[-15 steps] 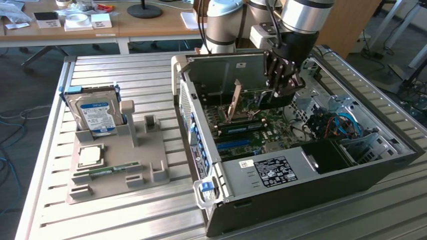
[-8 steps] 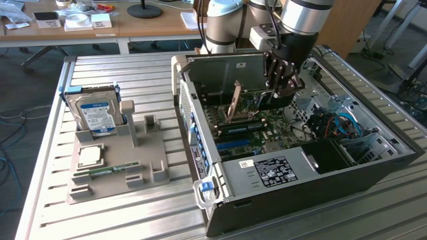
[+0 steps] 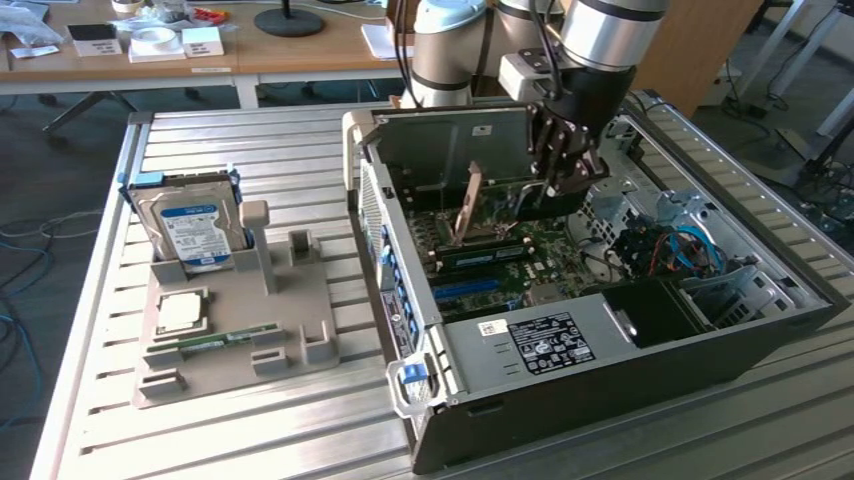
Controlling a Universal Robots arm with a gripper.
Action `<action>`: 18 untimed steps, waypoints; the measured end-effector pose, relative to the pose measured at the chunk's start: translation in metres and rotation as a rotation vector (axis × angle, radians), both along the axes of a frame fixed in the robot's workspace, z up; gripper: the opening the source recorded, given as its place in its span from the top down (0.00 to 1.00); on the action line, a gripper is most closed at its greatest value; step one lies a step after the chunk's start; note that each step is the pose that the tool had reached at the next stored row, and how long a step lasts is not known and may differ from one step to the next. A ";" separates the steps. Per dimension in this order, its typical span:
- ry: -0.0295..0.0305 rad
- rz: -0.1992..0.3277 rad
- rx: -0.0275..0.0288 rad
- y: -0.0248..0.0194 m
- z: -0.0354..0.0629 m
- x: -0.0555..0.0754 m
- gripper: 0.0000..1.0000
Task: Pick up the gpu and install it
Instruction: 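Insert the gpu into the slot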
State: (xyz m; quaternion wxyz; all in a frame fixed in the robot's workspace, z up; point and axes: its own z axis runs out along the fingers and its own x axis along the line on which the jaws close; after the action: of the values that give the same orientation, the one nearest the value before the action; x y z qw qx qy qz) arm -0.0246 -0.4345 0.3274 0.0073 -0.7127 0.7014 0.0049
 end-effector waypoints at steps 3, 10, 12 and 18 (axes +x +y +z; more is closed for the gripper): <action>0.0000 0.000 -0.0005 0.0000 -0.0009 0.000 0.73; 0.0000 0.000 -0.0005 0.0000 -0.0010 0.000 0.73; 0.0000 0.000 -0.0005 0.0000 -0.0011 -0.001 0.73; -0.0012 0.000 -0.0004 -0.0001 -0.0048 -0.002 0.73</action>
State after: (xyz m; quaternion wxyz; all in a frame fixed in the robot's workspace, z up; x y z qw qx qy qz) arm -0.0269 -0.4346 0.3226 0.0076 -0.7129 0.7013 0.0043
